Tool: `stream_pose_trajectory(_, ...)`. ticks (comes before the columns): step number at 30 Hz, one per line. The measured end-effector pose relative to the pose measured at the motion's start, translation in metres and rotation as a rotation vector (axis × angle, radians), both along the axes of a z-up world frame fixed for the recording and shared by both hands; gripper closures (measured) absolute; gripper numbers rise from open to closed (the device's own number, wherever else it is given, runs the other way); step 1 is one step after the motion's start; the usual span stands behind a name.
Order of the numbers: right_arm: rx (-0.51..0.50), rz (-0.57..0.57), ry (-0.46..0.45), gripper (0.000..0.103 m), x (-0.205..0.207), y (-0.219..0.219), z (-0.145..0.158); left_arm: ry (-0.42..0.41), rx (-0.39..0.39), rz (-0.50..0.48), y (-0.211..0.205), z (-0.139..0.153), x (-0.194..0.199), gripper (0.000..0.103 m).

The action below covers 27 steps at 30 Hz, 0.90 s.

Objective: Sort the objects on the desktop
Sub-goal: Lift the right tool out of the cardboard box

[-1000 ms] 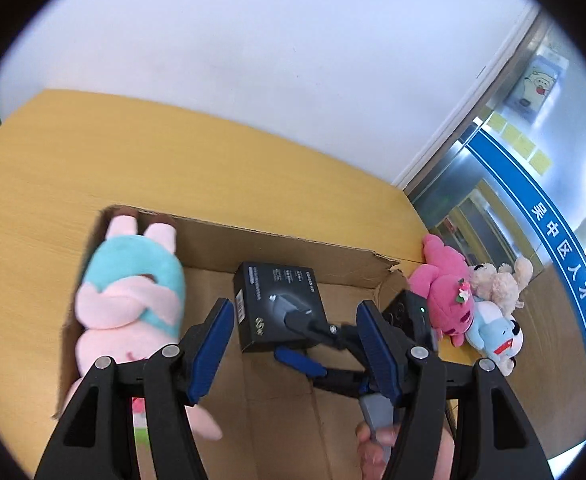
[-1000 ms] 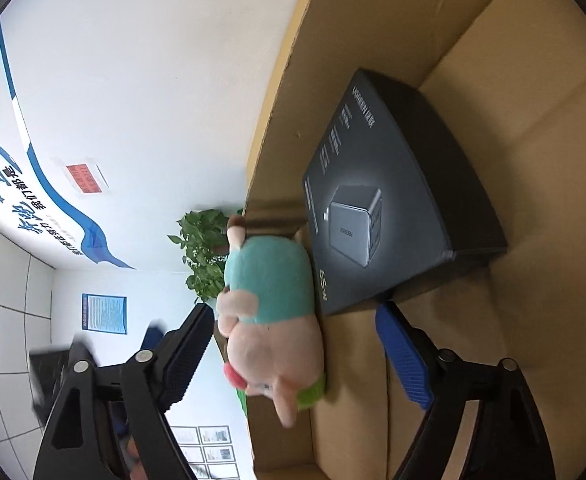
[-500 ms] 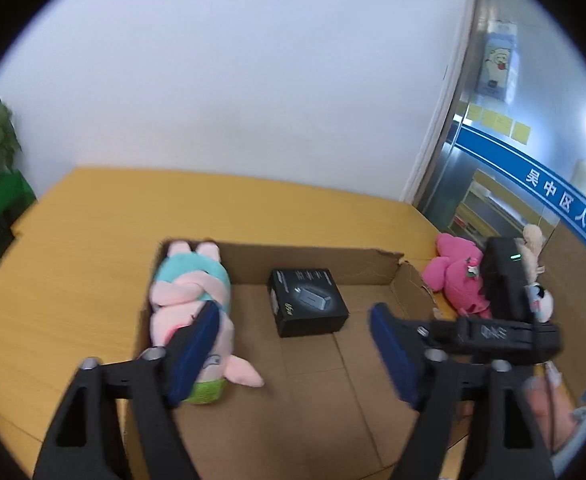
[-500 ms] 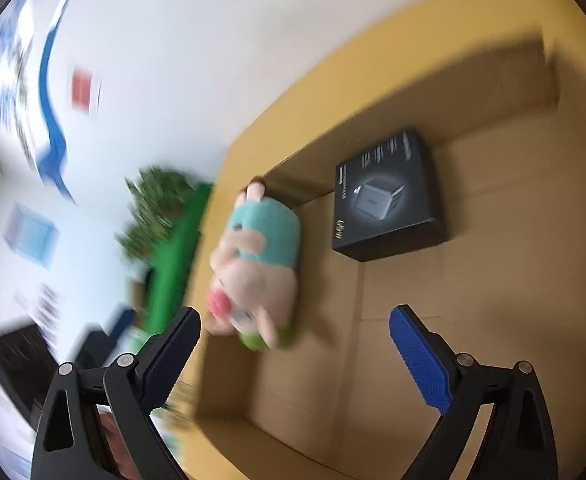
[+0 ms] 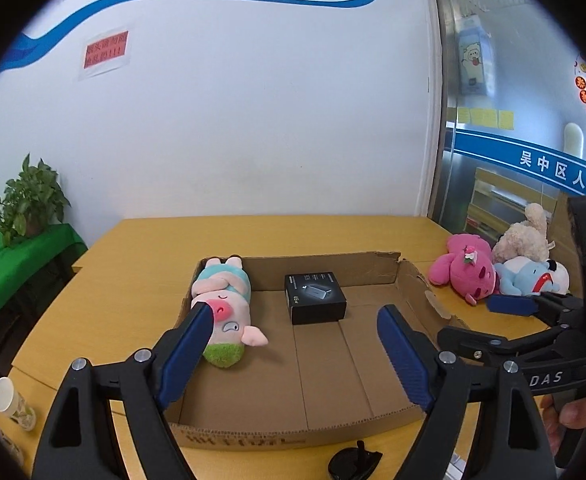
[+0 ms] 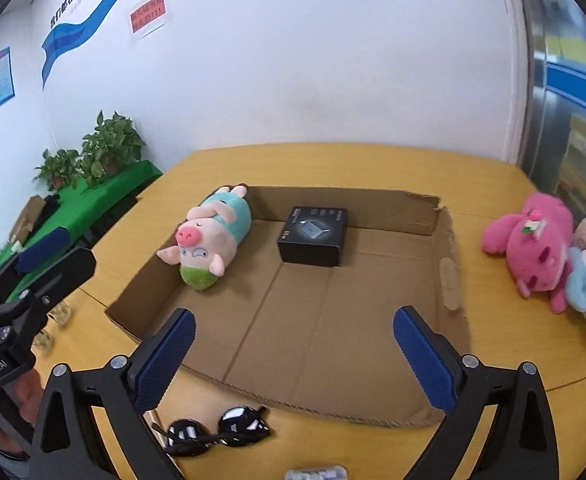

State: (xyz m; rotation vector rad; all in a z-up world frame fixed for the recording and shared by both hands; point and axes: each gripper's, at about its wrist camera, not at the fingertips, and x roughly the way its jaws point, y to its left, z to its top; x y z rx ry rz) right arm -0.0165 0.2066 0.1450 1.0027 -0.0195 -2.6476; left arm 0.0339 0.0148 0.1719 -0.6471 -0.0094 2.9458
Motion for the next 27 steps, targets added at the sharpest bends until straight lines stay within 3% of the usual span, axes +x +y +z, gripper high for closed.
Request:
stream_pose_trajectory(3, -0.002, -0.007, 0.029, 0.000, 0.021, 0.004, 0.000, -0.026, -0.034, 0.002, 0.006, -0.006, 0.005, 0.019)
stream_pose_trajectory(8, 0.025, -0.011, 0.075, 0.000, 0.052, 0.010, 0.001, -0.038, -0.002, 0.000, 0.010, -0.012, 0.016, 0.019)
stream_pose_trajectory(15, -0.049, -0.034, 0.108, 0.000, 0.082, 0.031, 0.006, -0.061, -0.044, -0.023, 0.021, -0.020, 0.033, 0.019)
stream_pose_trajectory(22, 0.002, -0.005, 0.078, 0.000, 0.094, 0.025, -0.014, -0.125, -0.034, -0.086, 0.026, -0.045, 0.054, 0.019)
stream_pose_trajectory(27, -0.011, 0.053, 0.033, 0.000, 0.106, 0.031, -0.048, -0.184, -0.003, -0.110, 0.026, -0.066, 0.069, 0.019)
